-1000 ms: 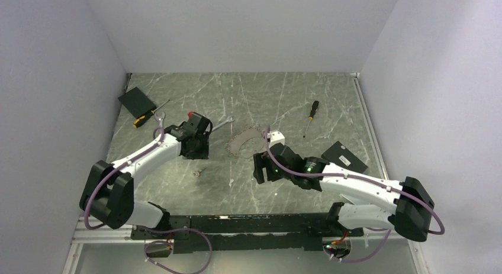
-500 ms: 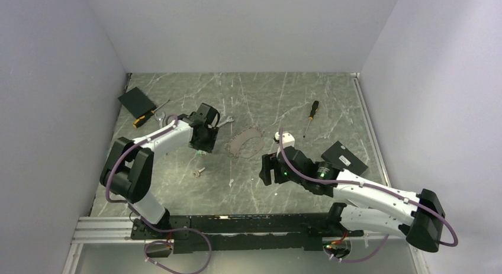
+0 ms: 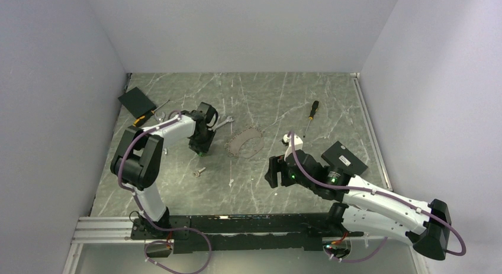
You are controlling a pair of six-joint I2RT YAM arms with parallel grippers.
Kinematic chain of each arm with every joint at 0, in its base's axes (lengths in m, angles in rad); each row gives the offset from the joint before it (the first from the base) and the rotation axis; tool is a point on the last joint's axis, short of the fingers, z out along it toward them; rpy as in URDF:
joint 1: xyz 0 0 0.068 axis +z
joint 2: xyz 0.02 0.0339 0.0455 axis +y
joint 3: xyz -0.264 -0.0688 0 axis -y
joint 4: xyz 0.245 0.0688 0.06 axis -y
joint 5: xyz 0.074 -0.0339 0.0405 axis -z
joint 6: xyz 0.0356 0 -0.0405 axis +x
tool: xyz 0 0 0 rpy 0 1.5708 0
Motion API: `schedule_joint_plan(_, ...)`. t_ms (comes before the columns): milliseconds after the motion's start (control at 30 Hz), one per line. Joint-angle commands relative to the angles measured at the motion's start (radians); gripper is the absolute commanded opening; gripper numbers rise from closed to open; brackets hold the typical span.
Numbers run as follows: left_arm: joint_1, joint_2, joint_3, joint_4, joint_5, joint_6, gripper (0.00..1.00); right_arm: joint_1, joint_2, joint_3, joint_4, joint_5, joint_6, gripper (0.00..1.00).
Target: Put the keys on the keyring
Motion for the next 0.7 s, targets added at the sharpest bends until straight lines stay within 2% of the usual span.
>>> schedule_joint_plan(0, 0.026, 0.028, 0.021, -0.012, 0.052, 0.035, 0.33, 0.0, -0.04, -0.001, -0.026, 0.027, -0.005, 0.77)
schedule_joint_plan(100, 0.028, 0.043, 0.023, -0.01, 0.063, 0.032, 0.3, 0.001, -0.057, -0.005, -0.037, 0.033, -0.004, 0.77)
schedule_joint_plan(333, 0.026, 0.041, 0.017, -0.008, 0.083, 0.017, 0.14, 0.0, -0.098, -0.015, -0.063, 0.049, 0.0, 0.77)
schedule_joint_plan(400, 0.026, 0.019, 0.007, -0.004, 0.093, 0.011, 0.01, -0.001, -0.106, -0.017, -0.064, 0.05, 0.001, 0.77)
schedule_joint_plan(667, 0.02, -0.097, -0.002, -0.032, 0.192, 0.007, 0.0, 0.0, -0.093, -0.008, -0.058, 0.047, 0.01, 0.76)
